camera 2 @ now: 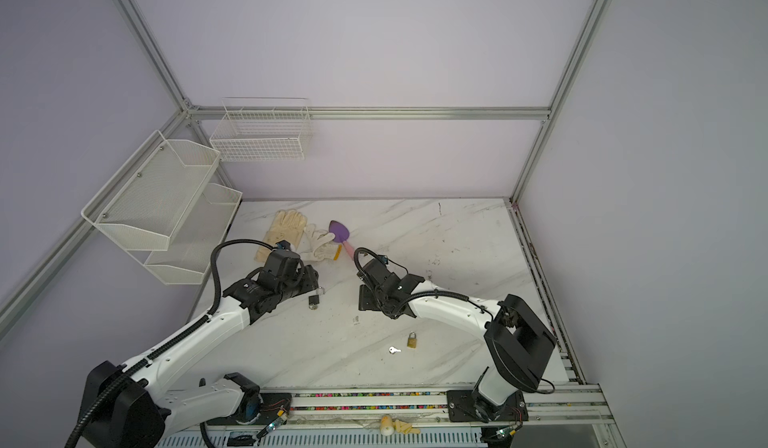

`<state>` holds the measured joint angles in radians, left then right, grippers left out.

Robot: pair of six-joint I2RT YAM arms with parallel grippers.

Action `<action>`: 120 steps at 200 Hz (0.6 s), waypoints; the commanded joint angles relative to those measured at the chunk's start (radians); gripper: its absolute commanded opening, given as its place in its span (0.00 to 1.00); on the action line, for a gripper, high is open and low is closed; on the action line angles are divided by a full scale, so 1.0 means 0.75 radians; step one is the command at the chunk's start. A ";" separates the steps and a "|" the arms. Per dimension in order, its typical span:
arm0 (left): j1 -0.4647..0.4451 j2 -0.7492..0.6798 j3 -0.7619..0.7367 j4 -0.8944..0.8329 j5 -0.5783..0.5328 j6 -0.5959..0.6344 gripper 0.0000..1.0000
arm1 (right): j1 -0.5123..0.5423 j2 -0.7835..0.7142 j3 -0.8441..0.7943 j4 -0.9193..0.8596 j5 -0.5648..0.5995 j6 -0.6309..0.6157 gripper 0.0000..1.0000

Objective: Unlock with the key

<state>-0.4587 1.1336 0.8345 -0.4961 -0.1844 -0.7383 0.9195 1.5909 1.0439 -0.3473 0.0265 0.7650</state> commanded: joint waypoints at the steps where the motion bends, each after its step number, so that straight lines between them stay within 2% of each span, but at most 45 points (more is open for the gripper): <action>1: 0.008 -0.092 -0.047 0.061 0.054 0.002 0.60 | 0.007 0.042 -0.032 0.111 -0.010 0.110 0.60; 74: 0.008 -0.190 -0.095 0.106 0.094 -0.038 0.60 | 0.015 0.205 0.026 0.161 0.054 0.096 0.54; 120: 0.009 -0.186 -0.114 0.134 0.102 -0.033 0.60 | 0.016 0.270 0.065 0.161 0.085 0.088 0.45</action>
<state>-0.4583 1.0065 0.7933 -0.4416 -0.1219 -0.7498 0.9260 1.7813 1.0664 -0.2398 0.0494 0.8192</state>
